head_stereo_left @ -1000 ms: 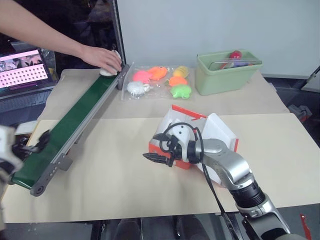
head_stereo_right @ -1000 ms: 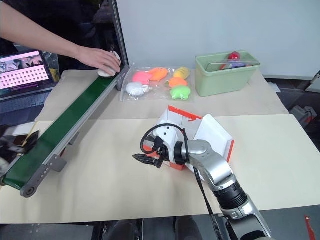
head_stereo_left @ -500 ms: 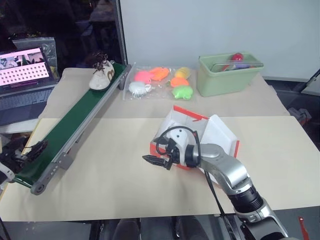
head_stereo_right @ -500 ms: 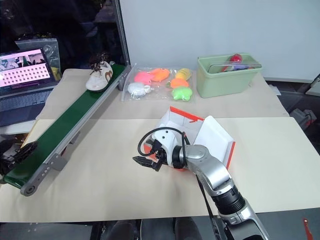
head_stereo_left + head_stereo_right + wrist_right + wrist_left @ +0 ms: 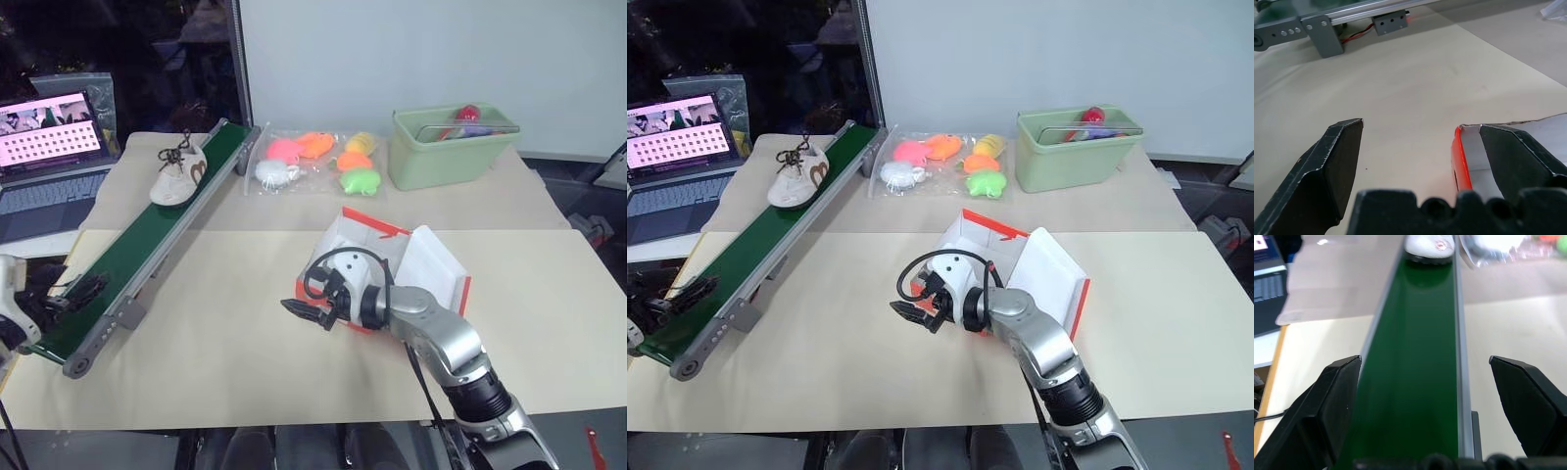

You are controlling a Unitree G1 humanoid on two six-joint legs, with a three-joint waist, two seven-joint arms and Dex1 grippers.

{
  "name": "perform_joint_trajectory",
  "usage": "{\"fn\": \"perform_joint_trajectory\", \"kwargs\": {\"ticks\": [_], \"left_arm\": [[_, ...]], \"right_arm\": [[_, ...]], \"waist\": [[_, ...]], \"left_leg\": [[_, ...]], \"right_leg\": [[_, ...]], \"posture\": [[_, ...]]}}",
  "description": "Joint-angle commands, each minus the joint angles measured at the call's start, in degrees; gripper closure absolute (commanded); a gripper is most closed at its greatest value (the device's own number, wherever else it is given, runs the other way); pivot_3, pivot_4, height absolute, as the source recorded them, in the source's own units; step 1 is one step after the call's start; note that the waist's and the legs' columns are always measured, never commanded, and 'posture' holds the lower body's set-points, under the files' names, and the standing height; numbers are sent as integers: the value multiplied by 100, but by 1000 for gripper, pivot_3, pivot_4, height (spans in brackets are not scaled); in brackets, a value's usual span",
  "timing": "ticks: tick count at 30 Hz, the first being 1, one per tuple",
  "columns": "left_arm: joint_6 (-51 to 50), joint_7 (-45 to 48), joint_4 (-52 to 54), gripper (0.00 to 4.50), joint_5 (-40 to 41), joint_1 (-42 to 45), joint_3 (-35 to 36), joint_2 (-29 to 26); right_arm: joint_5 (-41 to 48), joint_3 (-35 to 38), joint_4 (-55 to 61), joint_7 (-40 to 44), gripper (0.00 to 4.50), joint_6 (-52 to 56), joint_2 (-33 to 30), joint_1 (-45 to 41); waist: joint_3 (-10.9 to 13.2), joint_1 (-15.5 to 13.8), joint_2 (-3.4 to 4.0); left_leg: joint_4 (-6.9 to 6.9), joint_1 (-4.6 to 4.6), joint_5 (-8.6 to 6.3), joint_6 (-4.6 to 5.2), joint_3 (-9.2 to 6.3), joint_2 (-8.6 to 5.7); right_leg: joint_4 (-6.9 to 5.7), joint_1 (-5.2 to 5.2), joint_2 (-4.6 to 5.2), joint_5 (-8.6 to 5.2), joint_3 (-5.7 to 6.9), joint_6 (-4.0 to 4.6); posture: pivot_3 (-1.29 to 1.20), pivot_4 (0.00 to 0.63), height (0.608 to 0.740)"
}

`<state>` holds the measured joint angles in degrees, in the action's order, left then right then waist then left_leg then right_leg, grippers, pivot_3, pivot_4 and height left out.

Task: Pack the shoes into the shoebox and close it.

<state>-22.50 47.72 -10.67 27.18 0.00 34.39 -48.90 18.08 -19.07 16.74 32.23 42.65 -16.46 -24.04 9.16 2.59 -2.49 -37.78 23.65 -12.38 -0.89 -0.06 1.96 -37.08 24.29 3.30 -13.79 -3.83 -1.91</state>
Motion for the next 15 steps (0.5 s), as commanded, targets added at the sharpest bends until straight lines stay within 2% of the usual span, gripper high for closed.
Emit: {"fn": "perform_joint_trajectory", "kwargs": {"ticks": [1, 7, 15], "left_arm": [[28, 132, -4, 0, -4, 240, 23, -341], [388, 212, -727, 0, -426, 796, -318, -815], [477, 406, -941, 0, -447, 1054, -529, -776]], "right_arm": [[-25, 118, 133, -65, 61, -54, 45, -31], [-53, 137, 100, -115, 61, -60, 52, -38], [-54, 164, 198, -137, 61, -10, 38, 68]], "waist": [[0, 4, -1], [1, -1, -3], [1, 3, -5]], "left_leg": [[0, 0, 0, 0, 0, 0], [0, 1, 0, 0, -1, -1], [0, 8, 0, 0, 0, 0]], "right_leg": [[0, 0, 0, 0, 0, 0], [1, 0, -4, 0, 1, 0], [0, 5, -3, -1, 0, -1]], "posture": [[0, 150, 729], [0, 150, 729], [0, 150, 729]]}}
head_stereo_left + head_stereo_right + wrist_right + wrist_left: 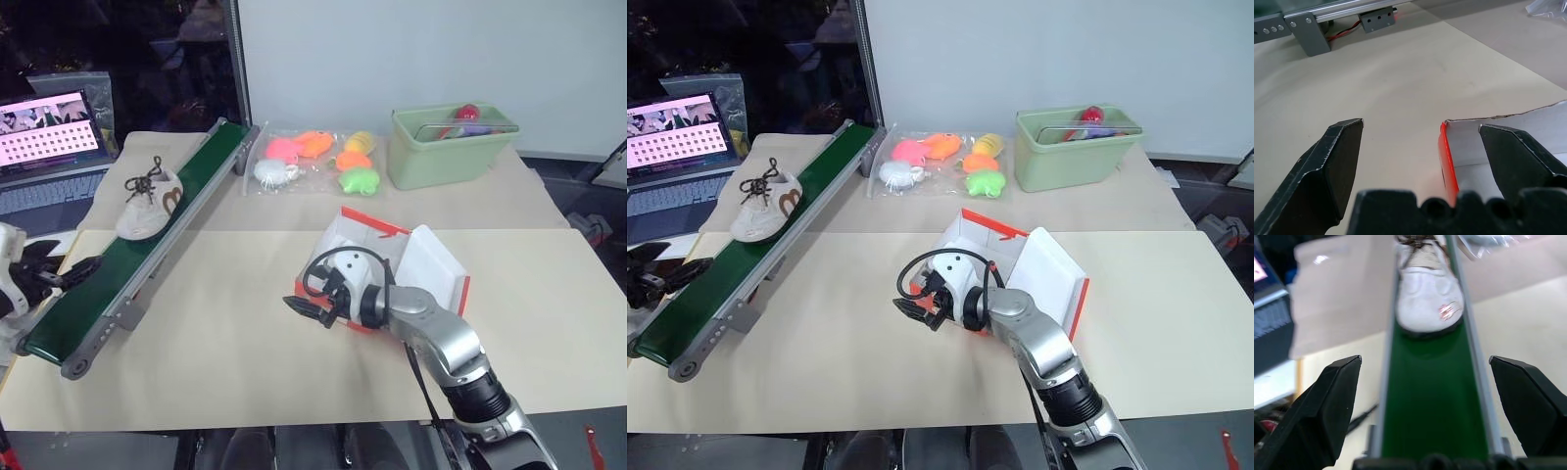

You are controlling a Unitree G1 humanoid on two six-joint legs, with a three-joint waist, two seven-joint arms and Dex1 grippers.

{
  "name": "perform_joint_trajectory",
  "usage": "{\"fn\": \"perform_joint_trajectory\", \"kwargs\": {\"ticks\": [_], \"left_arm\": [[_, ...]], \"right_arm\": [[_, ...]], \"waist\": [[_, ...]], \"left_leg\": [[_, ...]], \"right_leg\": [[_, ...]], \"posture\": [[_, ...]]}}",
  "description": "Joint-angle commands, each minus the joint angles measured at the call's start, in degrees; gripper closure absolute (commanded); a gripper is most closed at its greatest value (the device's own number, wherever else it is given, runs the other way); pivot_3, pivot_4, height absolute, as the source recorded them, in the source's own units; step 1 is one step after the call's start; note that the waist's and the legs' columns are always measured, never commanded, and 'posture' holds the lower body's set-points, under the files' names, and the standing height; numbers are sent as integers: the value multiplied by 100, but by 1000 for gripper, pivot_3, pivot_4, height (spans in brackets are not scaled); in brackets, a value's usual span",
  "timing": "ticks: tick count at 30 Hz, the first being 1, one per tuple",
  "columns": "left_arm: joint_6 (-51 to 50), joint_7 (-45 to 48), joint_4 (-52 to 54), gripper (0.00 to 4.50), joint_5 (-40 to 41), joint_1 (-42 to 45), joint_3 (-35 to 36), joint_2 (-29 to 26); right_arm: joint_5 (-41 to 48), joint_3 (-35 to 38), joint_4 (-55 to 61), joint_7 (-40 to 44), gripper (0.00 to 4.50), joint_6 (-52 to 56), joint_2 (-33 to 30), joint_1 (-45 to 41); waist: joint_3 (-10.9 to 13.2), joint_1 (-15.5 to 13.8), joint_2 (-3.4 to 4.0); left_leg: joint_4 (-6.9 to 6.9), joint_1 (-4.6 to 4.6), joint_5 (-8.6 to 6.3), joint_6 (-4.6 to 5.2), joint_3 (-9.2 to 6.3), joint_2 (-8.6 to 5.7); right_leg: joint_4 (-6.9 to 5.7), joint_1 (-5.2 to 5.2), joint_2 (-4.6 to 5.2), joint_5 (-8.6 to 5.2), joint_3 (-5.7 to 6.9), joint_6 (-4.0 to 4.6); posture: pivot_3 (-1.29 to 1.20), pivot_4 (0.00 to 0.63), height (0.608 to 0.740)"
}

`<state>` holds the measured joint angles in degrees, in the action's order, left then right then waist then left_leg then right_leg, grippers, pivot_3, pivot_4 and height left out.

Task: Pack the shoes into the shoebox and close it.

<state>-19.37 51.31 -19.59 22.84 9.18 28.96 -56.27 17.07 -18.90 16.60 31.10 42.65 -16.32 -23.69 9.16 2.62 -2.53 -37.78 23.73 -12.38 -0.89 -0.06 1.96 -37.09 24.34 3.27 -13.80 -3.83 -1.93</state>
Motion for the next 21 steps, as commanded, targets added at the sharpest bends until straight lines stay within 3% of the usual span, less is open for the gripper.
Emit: {"fn": "perform_joint_trajectory", "kwargs": {"ticks": [1, 12, 17, 21], "left_arm": [[181, 49, -91, 0, -24, 162, -3, -34], [364, 56, -518, 0, -152, 362, -224, 46], [312, 82, -809, 0, -575, 95, -710, 44], [407, 142, -797, 946, -582, 70, -741, 34]], "right_arm": [[53, 157, 223, -36, 61, -1, 29, 45], [95, 262, 418, -147, 61, 118, 27, 164], [186, 413, 572, -200, 61, 236, 61, 221], [208, 466, 621, -211, 0, 285, 65, 228]], "waist": [[0, -2, 0], [0, -2, -1], [0, 1, -1], [0, -49, 5]], "left_leg": [[0, 0, 0, 0, 0, 0], [0, -1, 0, 0, 0, -1], [0, 0, 0, 0, 0, -1], [0, -6, 0, 0, -1, 0]], "right_leg": [[0, 0, 0, 0, 0, 0], [-1, -1, 0, 0, 0, 0], [-1, -1, -1, 0, 0, 0], [-3, -5, 0, 0, 0, 0]], "posture": [[0, 150, 729], [0, 150, 729], [0, 150, 729], [0, 150, 729]]}}
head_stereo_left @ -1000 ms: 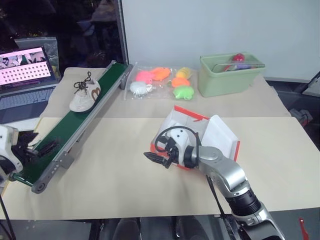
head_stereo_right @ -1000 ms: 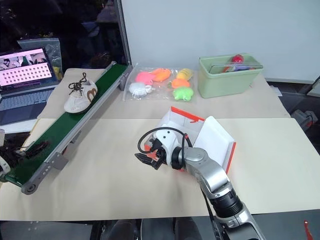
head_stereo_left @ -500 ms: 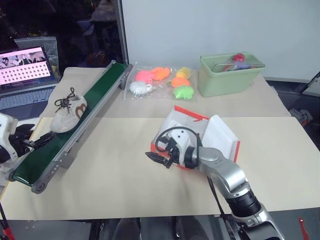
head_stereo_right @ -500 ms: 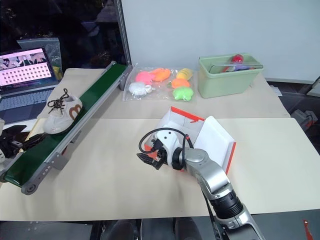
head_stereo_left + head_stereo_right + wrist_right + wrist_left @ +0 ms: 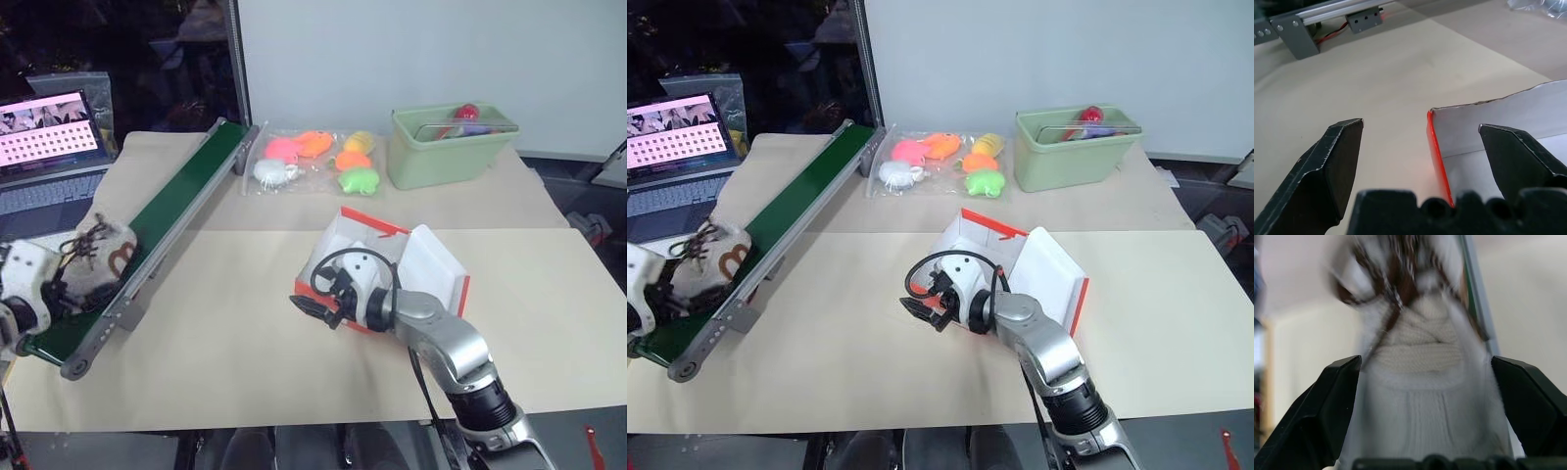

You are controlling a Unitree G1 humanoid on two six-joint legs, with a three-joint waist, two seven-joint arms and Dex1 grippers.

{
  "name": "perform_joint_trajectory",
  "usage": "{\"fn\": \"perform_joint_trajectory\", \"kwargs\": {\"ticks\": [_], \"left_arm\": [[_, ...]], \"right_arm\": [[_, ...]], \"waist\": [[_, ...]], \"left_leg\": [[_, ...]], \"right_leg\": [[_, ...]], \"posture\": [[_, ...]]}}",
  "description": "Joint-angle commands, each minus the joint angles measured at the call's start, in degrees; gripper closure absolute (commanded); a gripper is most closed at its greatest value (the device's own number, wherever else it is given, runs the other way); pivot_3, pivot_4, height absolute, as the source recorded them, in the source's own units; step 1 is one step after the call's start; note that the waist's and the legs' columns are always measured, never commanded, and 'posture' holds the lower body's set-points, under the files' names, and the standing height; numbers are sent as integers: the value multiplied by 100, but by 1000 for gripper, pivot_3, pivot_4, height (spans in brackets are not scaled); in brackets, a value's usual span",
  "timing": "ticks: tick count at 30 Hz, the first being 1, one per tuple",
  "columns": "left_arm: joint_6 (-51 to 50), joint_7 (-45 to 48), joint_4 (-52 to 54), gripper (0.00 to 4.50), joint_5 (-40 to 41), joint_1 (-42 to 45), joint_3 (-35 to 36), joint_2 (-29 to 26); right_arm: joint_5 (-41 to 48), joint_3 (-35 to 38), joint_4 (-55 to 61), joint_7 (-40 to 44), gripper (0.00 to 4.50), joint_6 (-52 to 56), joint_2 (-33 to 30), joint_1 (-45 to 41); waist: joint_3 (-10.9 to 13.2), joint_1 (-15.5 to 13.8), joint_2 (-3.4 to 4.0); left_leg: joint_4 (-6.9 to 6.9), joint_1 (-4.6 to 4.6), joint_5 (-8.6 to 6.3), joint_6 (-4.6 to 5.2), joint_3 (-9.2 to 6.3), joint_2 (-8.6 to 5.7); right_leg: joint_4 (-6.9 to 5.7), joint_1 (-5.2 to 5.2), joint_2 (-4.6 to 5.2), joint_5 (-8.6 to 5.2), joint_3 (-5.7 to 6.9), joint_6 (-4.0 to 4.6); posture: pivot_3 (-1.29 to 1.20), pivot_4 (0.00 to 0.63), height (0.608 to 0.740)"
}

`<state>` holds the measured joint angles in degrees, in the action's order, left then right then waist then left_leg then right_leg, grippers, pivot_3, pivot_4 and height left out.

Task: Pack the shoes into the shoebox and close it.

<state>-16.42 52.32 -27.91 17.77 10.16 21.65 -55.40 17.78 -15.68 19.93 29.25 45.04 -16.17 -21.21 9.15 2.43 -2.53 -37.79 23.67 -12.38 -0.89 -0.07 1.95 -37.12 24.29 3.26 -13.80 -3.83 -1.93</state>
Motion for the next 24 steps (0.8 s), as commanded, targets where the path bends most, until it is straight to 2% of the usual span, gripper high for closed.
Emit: {"fn": "perform_joint_trajectory", "kwargs": {"ticks": [1, 5, 12, 18, 21, 24], "left_arm": [[121, 54, 55, 1222, -65, -20, -3, -57], [126, 40, 36, 1840, -70, 55, 17, -98], [218, -203, -3, 1840, -208, 102, -7, -52], [758, -2186, 346, 1840, -552, 877, 374, 516], [827, -3182, 1338, 1840, -673, 1036, 531, 984], [298, -3900, 2524, 1840, -587, 1130, 454, 1620]], "right_arm": [[150, 164, 287, -31, 0, 53, 55, -26], [164, 192, 262, -49, 0, 61, 59, -60], [191, 185, 241, -81, 0, 65, 67, -76], [178, 204, 121, -98, 0, 15, 114, -140], [178, 286, 16, -175, 0, -19, 238, -198], [245, 631, -257, -517, 0, -30, 601, -365]], "waist": [[0, -50, 7], [-1, -83, 8], [-1, -95, 8], [-7, -149, -11], [-12, -148, -31], [-13, -155, -34]], "left_leg": [[0, -6, 0, 0, 0, -2], [0, -34, 2, 1, 2, -2], [0, -34, 3, 2, 3, 0], [-6, -24, 3, 2, -1, 1], [-7, 3, 3, 2, -4, -1], [-7, 25, 1, 0, -5, -3]], "right_leg": [[-4, -4, 2, 0, 0, 0], [-8, -24, 2, 0, 0, 1], [-11, -21, -1, -1, 0, 3], [-13, -17, -4, 1, 1, 2], [-4, -2, 0, 6, 1, -2], [-2, 9, 8, 13, 1, -11]], "posture": [[0, 150, 729], [0, 150, 729], [0, 150, 729], [0, 150, 729], [0, 150, 729], [0, 150, 729]]}}
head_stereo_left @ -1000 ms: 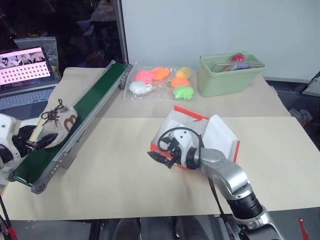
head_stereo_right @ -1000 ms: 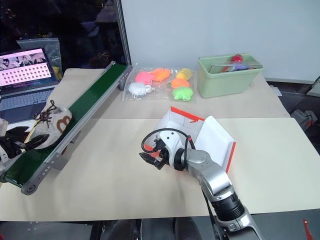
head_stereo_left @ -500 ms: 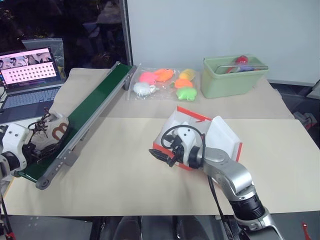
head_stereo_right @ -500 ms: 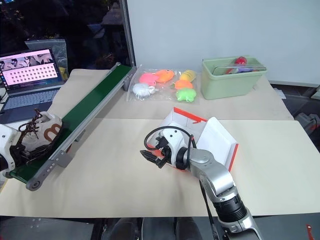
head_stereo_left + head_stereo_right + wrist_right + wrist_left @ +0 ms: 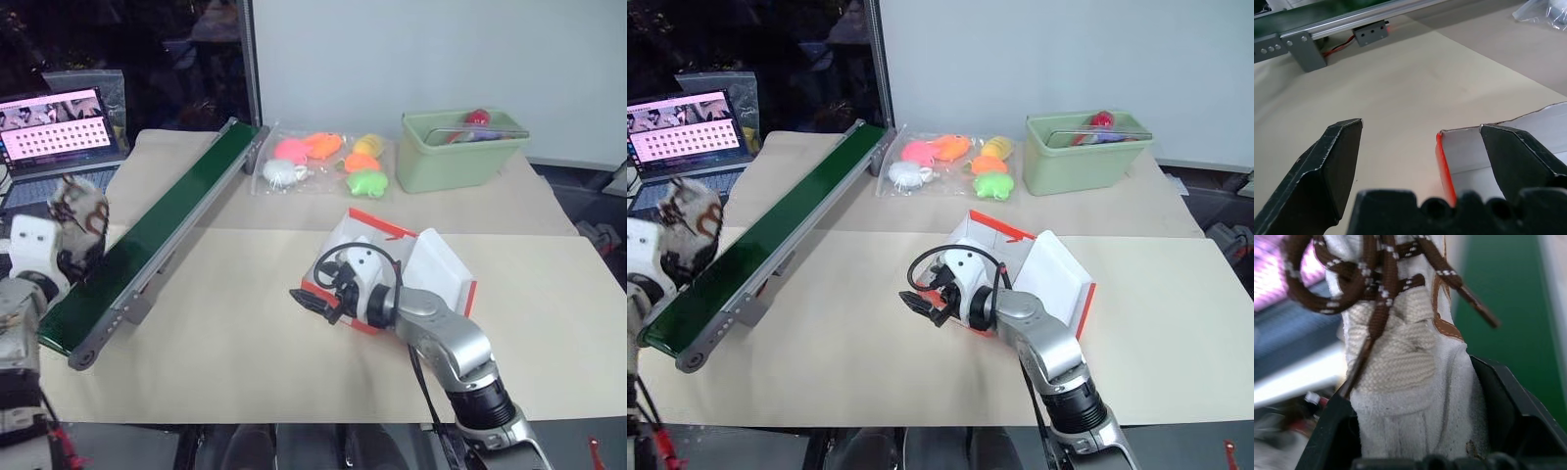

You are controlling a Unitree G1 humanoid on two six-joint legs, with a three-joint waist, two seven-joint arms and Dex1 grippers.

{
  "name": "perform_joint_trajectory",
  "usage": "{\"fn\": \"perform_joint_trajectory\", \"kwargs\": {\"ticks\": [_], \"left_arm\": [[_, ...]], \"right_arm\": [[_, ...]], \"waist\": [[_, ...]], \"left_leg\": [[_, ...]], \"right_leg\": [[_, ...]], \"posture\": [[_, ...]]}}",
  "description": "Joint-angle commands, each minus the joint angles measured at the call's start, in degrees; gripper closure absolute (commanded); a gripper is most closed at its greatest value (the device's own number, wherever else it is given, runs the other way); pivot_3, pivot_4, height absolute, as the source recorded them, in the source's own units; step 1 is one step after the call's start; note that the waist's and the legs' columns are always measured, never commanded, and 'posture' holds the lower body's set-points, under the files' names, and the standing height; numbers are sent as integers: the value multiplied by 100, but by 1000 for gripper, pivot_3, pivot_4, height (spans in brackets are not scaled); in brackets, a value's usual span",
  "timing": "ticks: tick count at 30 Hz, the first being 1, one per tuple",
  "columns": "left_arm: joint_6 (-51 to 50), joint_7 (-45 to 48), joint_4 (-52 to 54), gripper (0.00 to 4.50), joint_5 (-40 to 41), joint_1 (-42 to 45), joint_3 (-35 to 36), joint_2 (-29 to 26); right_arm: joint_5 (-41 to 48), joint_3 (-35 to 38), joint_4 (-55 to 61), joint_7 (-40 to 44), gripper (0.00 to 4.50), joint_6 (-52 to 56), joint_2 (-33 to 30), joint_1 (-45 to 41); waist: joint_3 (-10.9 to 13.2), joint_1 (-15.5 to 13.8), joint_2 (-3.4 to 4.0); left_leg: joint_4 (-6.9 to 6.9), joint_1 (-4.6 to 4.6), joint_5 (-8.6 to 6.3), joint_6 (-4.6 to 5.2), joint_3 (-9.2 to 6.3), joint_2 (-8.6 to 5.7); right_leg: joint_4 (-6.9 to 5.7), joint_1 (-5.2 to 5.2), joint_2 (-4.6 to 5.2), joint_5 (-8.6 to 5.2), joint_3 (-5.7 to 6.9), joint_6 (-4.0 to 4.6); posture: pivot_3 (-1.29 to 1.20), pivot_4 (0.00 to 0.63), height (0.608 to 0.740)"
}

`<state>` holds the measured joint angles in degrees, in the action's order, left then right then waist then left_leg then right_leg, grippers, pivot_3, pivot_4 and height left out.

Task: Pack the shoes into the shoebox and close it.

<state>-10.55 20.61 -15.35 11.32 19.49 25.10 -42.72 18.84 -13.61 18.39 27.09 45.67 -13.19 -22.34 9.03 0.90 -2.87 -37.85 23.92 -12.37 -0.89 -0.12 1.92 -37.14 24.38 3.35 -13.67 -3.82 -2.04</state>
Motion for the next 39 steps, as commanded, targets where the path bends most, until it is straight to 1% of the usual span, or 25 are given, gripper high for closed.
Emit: {"fn": "perform_joint_trajectory", "kwargs": {"ticks": [1, 4, 7, 10, 13, 16, 19, 25, 31, 37, 38, 39], "left_arm": [[-472, -829, 1701, 1840, 111, 197, -73, 588], [-1225, -848, 2926, 1840, 497, 159, -992, 1452], [-1767, -634, 3773, 1840, 864, -40, -1704, 1961], [-2071, -357, 4236, 1840, 1044, -298, -2291, 2159], [-2219, -286, 4359, 1840, 1164, -334, -2402, 2236], [-2296, -240, 4289, 1840, 1229, -163, -2376, 2253], [-2350, -217, 4188, 1840, 1271, -6, -2366, 2291], [-2497, 22, 4113, 1840, 1380, 206, -2565, 2423], [-3238, 382, 4395, 1840, 2285, 238, -2683, 2616], [-3331, 447, 4338, 1840, 2255, 280, -2726, 2438], [-3291, 392, 4293, 1887, 2176, 305, -2715, 2427], [-3253, 370, 4258, 1887, 2092, 322, -2730, 2390]], "right_arm": [[199, 562, -197, -391, 0, -75, 441, -322], [490, 1050, -495, -670, 0, 97, 891, -588], [1156, 1874, -782, -1104, 0, 334, 1484, -922], [1848, 2475, -842, -1362, 0, 620, 1886, -1207], [2345, 2788, -912, -1622, 0, 894, 2037, -1363], [2915, 3029, -943, -1795, 0, 1158, 2126, -1452], [3280, 3064, -936, -1920, 0, 1295, 2093, -1484], [3640, 2722, -875, -2010, 0, 1420, 2072, -1494], [3777, 2569, -1128, -2039, 0, 1219, 2095, -1748], [3769, 2562, -1257, -2113, 0, 1121, 2042, -1890], [3752, 2536, -1221, -2113, 519, 1125, 2013, -1854], [3762, 2525, -1179, -2120, 693, 1127, 2001, -1820]], "waist": [[0, -1, -1], [-1, 0, -1], [-1, -8, -1], [1, 105, 2], [1, 179, 4], [4, 195, 12], [6, 176, 16], [6, 175, 16], [6, 173, 17], [6, 173, 18], [6, 171, 18], [7, 168, 18]], "left_leg": [[0, 8, 0, 0, -1, -1], [-1, 11, 0, 0, -1, -6], [-4, 10, 1, -1, -5, -9], [-4, 13, 1, -1, -4, -4], [1, 11, 1, 0, -6, -3], [1, -5, 1, 1, -3, -4], [0, -13, 3, 3, -3, -5], [-1, -9, 3, 4, -3, -6], [-1, -7, 3, 4, -3, -7], [-1, -9, 3, 4, -4, -5], [-1, -9, 3, 4, -4, -5], [-1, -8, 3, 4, -4, -5]], "right_leg": [[0, 3, 1, 3, 1, -2], [0, 0, 6, 13, 0, -8], [1, -7, 6, 14, 1, -9], [-1, 1, -1, 15, -3, -8], [-3, 1, -3, 15, -3, -7], [5, -1, -6, 12, -6, -4], [5, -8, -11, 10, -8, -1], [11, -8, -10, 8, -8, -4], [12, -9, -9, 8, -8, -4], [13, -8, -13, 8, -8, -4], [14, -9, -13, 8, -8, -4], [16, -9, -12, 8, -8, -4]], "posture": [[0, 150, 729], [0, 150, 729], [0, 150, 729], [0, 150, 729], [0, 150, 729], [0, 150, 729], [0, 150, 729], [0, 150, 729], [0, 150, 729], [0, 150, 729], [0, 150, 729], [0, 150, 729]]}}
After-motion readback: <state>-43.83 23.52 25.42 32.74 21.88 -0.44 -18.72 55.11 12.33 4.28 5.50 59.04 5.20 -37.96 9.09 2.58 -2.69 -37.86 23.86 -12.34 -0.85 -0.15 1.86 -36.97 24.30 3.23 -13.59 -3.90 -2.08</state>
